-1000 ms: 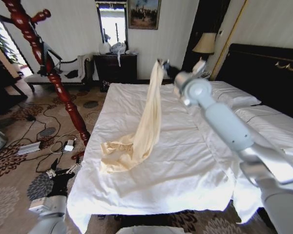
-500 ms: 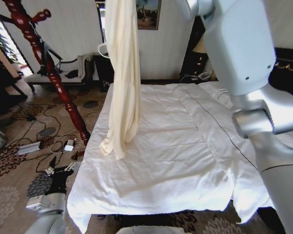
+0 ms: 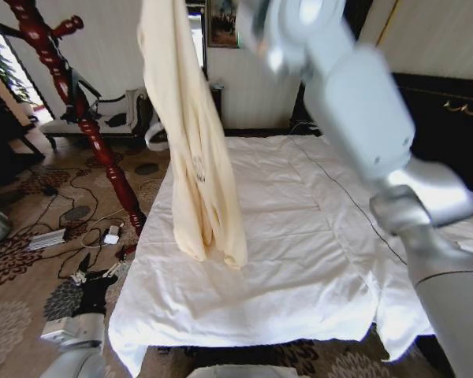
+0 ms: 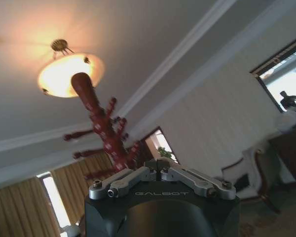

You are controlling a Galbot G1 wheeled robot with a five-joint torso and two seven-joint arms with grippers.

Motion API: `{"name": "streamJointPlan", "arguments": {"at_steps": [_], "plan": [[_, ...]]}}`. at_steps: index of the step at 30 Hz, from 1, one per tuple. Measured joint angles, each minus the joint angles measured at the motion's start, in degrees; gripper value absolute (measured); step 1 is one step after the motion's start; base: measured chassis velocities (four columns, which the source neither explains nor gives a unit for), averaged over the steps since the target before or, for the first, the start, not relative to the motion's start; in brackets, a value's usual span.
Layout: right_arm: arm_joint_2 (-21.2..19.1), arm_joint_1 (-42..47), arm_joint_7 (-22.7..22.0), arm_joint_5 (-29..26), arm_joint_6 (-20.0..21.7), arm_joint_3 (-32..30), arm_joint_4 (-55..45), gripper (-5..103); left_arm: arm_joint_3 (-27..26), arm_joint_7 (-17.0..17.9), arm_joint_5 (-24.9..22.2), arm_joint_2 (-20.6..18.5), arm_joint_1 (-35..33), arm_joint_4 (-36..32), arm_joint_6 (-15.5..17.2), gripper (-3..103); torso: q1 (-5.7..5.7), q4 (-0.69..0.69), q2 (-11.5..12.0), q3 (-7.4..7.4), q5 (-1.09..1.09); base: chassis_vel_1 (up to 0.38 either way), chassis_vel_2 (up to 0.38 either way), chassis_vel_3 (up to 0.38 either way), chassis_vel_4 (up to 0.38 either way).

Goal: Pick up the clothes from the bed and hang them on the clothes hanger.

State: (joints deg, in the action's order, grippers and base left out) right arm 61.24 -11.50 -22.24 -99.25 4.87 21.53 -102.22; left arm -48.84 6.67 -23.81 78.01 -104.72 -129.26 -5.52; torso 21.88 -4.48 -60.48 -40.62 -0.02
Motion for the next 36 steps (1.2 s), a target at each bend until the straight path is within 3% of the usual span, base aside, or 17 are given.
{"name": "streamJointPlan", "arguments": {"at_steps": [2,5,13,14,16,17,18,19,20,23,26,27,30,32,34,35,36], "plan": [[-1.1,3.3,-0.1,2.2,-0.3,0.4,-0.8,0,0.0,0.0,0.0,-0.1,-0.1,0.2,-0.1,100,0.00,0.00,0.0,0.00,-0.01,0.000,0.000,0.000,0.000],[-4.3,15.9,0.5,11.4,-1.3,2.9,-0.6,0,-0.2,0.0,0.5,0.0,-0.6,1.1,-0.4,100,0.00,-0.01,0.0,0.00,-0.01,0.000,0.000,0.000,0.000],[-4.2,28.6,2.2,20.3,-2.3,4.4,6.7,0,0.0,-0.1,2.6,1.1,-1.1,1.7,-0.6,100,0.00,0.03,0.0,0.01,0.02,0.000,0.000,0.000,0.000],[-4.3,31.3,1.2,21.2,-1.3,3.9,7.6,-3,0.0,-0.1,2.7,1.2,-1.2,1.7,-0.6,100,0.00,0.02,0.0,0.00,0.01,0.000,0.000,0.000,0.000],[-4.4,33.0,-0.5,22.3,-0.2,3.5,8.4,2,-0.1,-0.1,2.8,1.1,-1.3,1.7,-0.6,100,0.00,0.01,0.0,0.00,0.01,0.000,0.000,0.000,0.000],[-4.4,33.8,-2.3,23.1,0.5,3.1,9.1,2,-0.2,-0.1,2.8,1.1,-1.4,1.8,-0.6,100,0.00,0.00,0.0,0.00,0.01,0.000,0.000,0.000,0.000],[-4.1,34.4,-7.2,23.7,2.2,2.3,10.3,13,-0.3,-0.1,2.8,1.0,-1.4,1.9,-0.6,100,-0.01,0.00,0.0,0.01,0.01,0.000,0.000,0.000,0.000],[-3.7,34.4,-11.1,23.4,3.3,1.6,10.8,13,-0.3,-0.1,2.8,1.0,-1.4,2.0,-0.6,100,-0.01,0.01,0.0,0.01,0.01,0.000,0.000,0.000,0.000],[-3.7,34.4,-11.1,23.4,3.3,1.6,10.8,13,-0.3,-0.1,2.8,1.0,-1.4,2.0,-0.6,100,-0.01,0.01,0.0,0.01,0.01,0.000,0.000,0.000,0.000],[-1.4,33.1,-30.0,19.8,7.5,-2.2,13.1,24,0.0,-0.1,3.1,1.3,-1.4,2.1,-0.6,100,0.00,0.02,0.0,0.00,0.03,0.000,0.000,0.000,0.000],[0.2,31.6,-42.2,13.1,9.4,-6.8,12.0,40,0.5,-0.1,3.7,1.8,-1.3,2.2,-0.6,100,0.00,0.04,0.0,0.00,0.02,0.000,0.000,0.000,0.000],[0.2,31.6,-42.2,13.1,9.4,-6.8,12.0,40,0.5,-0.1,3.7,1.8,-1.3,2.2,-0.6,100,0.00,0.04,0.0,0.00,0.02,0.000,0.000,0.000,0.000],[-1.1,31.2,-46.7,3.5,13.2,-9.2,4.7,50,0.9,-0.1,4.1,2.1,-1.1,2.1,-0.6,100,0.00,0.00,0.0,0.00,0.03,0.000,0.000,0.000,0.000],[-1.2,31.2,-47.0,2.6,13.4,-9.3,3.7,56,0.9,-0.1,4.1,2.1,-1.1,2.2,-0.6,100,0.00,0.00,0.0,0.01,0.03,0.000,0.000,0.000,0.000],[-1.4,31.5,-49.8,-4.0,15.3,-9.4,-4.2,67,1.0,-0.1,4.3,2.4,-1.1,2.2,-0.6,100,0.00,0.00,0.0,0.01,0.03,0.000,0.000,0.000,0.000],[-1.2,31.5,-50.6,-4.9,16.0,-9.1,-5.6,67,1.0,-0.1,4.4,2.4,-1.1,2.2,-0.6,100,0.00,0.00,0.0,0.01,0.03,0.000,0.000,0.000,0.000],[-0.1,31.4,-52.2,-7.0,18.5,-8.0,-8.8,79,1.0,-0.1,4.6,2.6,-1.1,2.2,-0.7,100,0.00,0.01,0.0,0.01,0.03,0.000,0.000,0.000,0.000]]}}
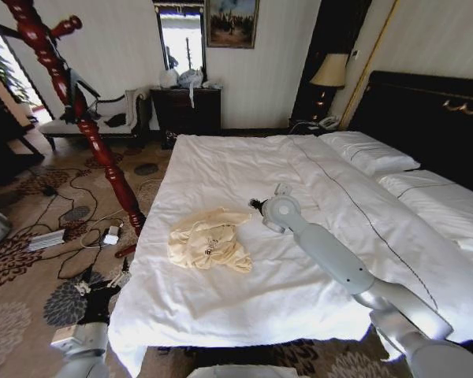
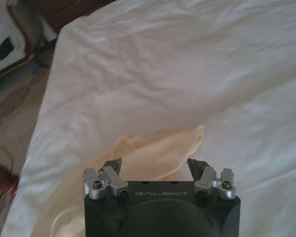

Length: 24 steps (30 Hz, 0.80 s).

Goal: Pick up the clothes from the bed and hang them on the clothes hanger.

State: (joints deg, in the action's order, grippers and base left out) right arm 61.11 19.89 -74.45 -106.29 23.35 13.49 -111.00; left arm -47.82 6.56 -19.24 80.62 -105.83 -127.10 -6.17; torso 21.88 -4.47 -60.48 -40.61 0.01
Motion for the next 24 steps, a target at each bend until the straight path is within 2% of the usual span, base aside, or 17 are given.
{"name": "streamJointPlan", "arguments": {"at_steps": [2,4,5,8,9,11,12,16,21,24], "plan": [[0.6,-0.2,-0.4,-0.6,1.2,0.9,-1.3,79,0.0,0.0,0.1,0.1,-0.1,0.0,-0.1,100,0.00,0.01,0.0,0.00,0.00,0.000,0.000,0.000,0.000],[3.9,-0.4,-0.5,-0.3,2.9,4.3,-3.1,89,-0.1,0.0,0.3,0.5,-0.5,-0.1,-0.2,100,0.00,0.01,0.0,0.00,0.00,0.000,0.000,0.000,0.000],[3.9,-0.4,-0.5,-0.3,2.9,4.3,-3.1,89,-0.1,0.0,0.3,0.5,-0.5,-0.1,-0.2,100,0.00,0.01,0.0,0.00,0.00,0.000,0.000,0.000,0.000],[9.2,-1.1,0.3,0.8,2.7,6.7,-1.0,100,-0.4,0.0,0.4,0.6,-0.8,-0.4,-0.4,100,0.00,0.03,0.0,0.00,0.00,0.000,0.000,0.000,0.000],[9.2,-1.1,0.3,0.8,2.7,6.7,-1.0,100,-0.4,0.0,0.4,0.6,-0.8,-0.4,-0.4,100,0.00,0.03,0.0,0.00,0.00,0.000,0.000,0.000,0.000],[13.4,-2.9,1.4,1.7,2.0,8.1,3.7,100,-0.9,0.0,0.3,0.6,-0.8,-0.4,-0.6,100,0.00,0.01,0.0,0.00,0.01,0.000,0.000,0.000,0.000],[13.4,-2.9,1.4,1.7,2.0,8.1,3.7,100,-0.9,0.0,0.3,0.6,-0.8,-0.4,-0.6,100,0.00,0.01,0.0,0.00,0.01,0.000,0.000,0.000,0.000],[18.5,-5.1,0.7,3.1,1.0,8.9,12.6,100,-1.0,0.2,0.2,1.1,-0.6,-0.3,-0.8,100,0.00,0.02,0.0,-0.01,0.01,0.000,0.000,0.000,0.000],[20.6,-5.2,1.1,7.8,0.2,10.4,18.7,100,-0.9,0.3,-0.1,1.1,0.0,0.5,-0.8,100,0.00,-0.01,0.0,-0.01,0.00,0.000,0.000,0.000,0.000],[21.4,-5.2,0.8,8.6,0.2,10.7,21.0,97,-0.9,0.3,-0.2,1.1,0.3,0.9,-0.8,100,0.00,0.00,0.0,-0.01,0.00,0.000,0.000,0.000,0.000]]}}
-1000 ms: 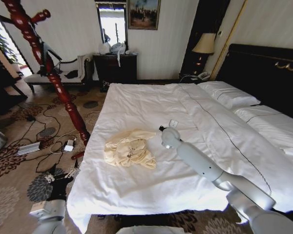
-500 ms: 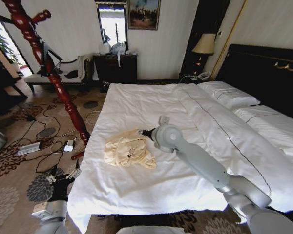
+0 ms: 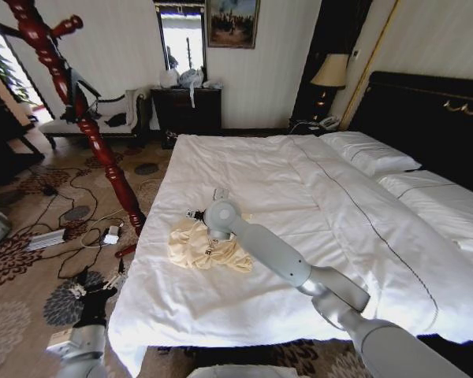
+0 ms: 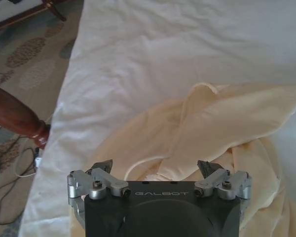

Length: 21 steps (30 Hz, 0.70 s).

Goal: Pick up the clothes from the bed and hang them on the clothes hanger.

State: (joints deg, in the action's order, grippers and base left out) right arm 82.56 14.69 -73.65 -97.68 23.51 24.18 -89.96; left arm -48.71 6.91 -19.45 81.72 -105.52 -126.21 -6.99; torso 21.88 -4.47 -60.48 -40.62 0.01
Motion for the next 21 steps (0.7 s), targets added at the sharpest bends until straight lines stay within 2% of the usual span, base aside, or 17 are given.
{"name": "streamJointPlan", "arguments": {"at_steps": [3,5,8,9,10,13,16,21], "plan": [[2.0,-0.4,-0.7,1.6,-0.3,-0.2,4.6,84,0.1,0.0,-0.1,-0.1,0.4,0.5,0.0,100,0.00,0.00,0.0,0.00,0.00,0.000,0.000,0.000,0.000],[2.8,-0.7,-1.1,1.9,-0.4,-0.4,6.1,84,0.1,0.1,-0.2,-0.1,0.5,0.7,0.0,100,0.00,0.01,0.0,0.00,0.00,0.000,0.000,0.000,0.000],[4.7,-1.3,-2.3,3.1,-0.4,-0.6,9.3,67,0.1,0.1,-0.4,-0.3,0.7,1.1,0.0,100,0.00,0.02,0.0,0.00,0.00,0.000,0.000,0.000,0.000],[4.7,-1.3,-2.3,3.1,-0.4,-0.6,9.3,67,0.1,0.1,-0.4,-0.3,0.7,1.1,0.0,100,0.00,0.02,0.0,0.00,0.00,0.000,0.000,0.000,0.000],[5.0,-1.3,-2.5,3.3,-0.4,-0.5,9.6,61,0.1,0.1,-0.5,-0.4,0.7,1.2,-0.1,100,0.00,0.01,0.0,0.00,0.00,0.000,0.000,0.000,0.000],[5.2,-1.2,-3.3,3.2,-0.3,0.1,9.4,56,-0.1,0.1,-0.8,-0.6,0.6,1.3,-0.2,100,0.00,0.01,0.0,0.00,0.00,0.000,0.000,0.000,0.000],[4.9,-0.8,-4.6,2.7,-0.2,0.9,8.1,40,-0.2,0.2,-1.2,-0.9,0.6,1.4,-0.3,100,0.00,0.01,0.0,0.00,0.00,0.000,0.000,0.000,0.000],[4.2,-0.6,-6.2,1.4,0.1,1.6,6.3,36,-0.3,0.2,-1.3,-0.9,0.6,1.5,-0.5,100,0.00,0.01,0.0,0.00,-0.01,0.000,0.000,0.000,0.000]]}}
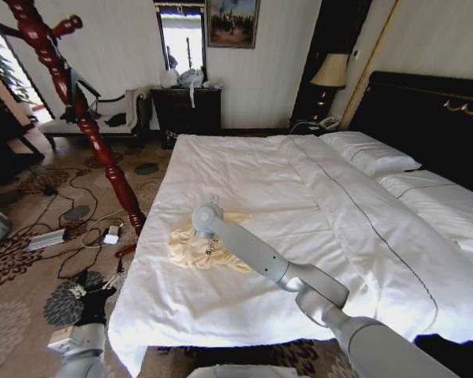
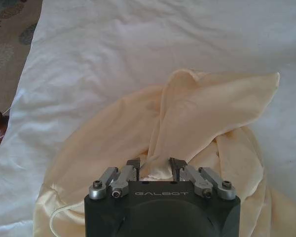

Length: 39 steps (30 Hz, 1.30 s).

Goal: Pick up the clothes from the bed and hang them on the clothes hanger.

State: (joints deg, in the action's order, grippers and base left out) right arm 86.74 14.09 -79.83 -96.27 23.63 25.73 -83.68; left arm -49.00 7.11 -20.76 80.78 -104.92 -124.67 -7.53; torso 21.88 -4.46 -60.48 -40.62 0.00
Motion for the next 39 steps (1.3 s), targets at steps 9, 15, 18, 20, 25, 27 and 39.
{"name": "streamJointPlan", "arguments": {"at_steps": [9,15,18,20,25,27,39], "plan": [[-1.6,0.0,-0.5,-2.0,0.2,-0.7,-1.9,63,0.0,0.0,0.0,-0.4,-0.1,0.1,-0.1,100,0.00,0.00,0.0,0.00,0.00,0.000,0.000,0.000,0.000],[-2.4,0.7,-0.6,-3.0,0.5,-0.9,-3.1,85,0.0,0.0,0.1,-0.6,-0.3,0.0,-0.2,100,0.00,0.00,0.0,0.00,0.00,0.000,0.000,0.000,0.000],[-2.5,1.3,-0.6,-3.4,0.6,-0.9,-3.8,92,0.1,0.1,0.2,-0.8,-0.3,-0.1,-0.2,100,0.00,0.00,0.0,0.00,0.00,0.000,0.000,0.000,0.000],[-2.5,1.4,-0.4,-3.4,0.6,-0.9,-3.9,88,0.1,0.1,0.2,-0.8,-0.3,-0.1,-0.2,100,0.00,0.00,0.0,0.00,0.00,0.000,0.000,0.000,0.000],[-2.3,1.6,0.9,-2.9,0.6,-0.9,-3.5,66,0.1,0.1,0.3,-0.8,-0.5,-0.1,-0.2,100,0.00,0.00,0.0,0.00,0.00,0.000,0.000,0.000,0.000],[-2.0,1.6,1.8,-2.1,0.5,-0.9,-2.5,55,0.0,0.1,0.3,-0.8,-0.5,-0.2,-0.2,100,0.00,0.00,0.0,0.00,0.00,0.000,0.000,0.000,0.000],[-3.1,1.4,3.1,-0.7,-0.2,0.0,-3.2,17,-0.1,0.1,0.3,-0.6,-0.5,-0.4,-0.3,100,0.00,0.01,0.0,0.00,0.00,0.000,0.000,0.000,0.000]]}}
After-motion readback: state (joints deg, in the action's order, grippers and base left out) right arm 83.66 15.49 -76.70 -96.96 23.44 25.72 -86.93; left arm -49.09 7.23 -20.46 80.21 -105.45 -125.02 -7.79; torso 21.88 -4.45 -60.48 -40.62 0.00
